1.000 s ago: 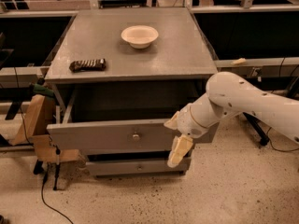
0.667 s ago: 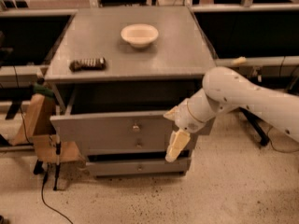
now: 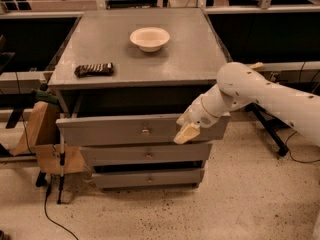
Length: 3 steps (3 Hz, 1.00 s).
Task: Close top drawer
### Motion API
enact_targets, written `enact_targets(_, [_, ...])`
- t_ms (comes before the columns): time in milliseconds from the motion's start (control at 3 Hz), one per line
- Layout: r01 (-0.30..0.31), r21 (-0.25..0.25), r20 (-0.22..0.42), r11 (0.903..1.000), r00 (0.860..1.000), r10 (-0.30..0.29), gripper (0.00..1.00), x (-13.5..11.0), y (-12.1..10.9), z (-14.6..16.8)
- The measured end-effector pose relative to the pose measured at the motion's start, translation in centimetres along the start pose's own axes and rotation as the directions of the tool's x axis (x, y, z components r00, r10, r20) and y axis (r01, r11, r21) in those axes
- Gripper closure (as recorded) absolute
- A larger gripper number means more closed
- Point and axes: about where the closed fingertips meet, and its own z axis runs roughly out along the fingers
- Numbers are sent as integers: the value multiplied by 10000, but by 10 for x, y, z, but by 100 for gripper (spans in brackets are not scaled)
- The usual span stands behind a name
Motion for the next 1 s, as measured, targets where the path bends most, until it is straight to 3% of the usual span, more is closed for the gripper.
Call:
enact_targets(333, [-894,248,-205,9957,9957,900,65,13,-24,5])
enact_targets(667, [-1699,356,-236,9848,9850,1708,68,27,-35,5])
enact_targets(1000, [-2239,570,22,9729,9746,2241,44,36,-32,-6])
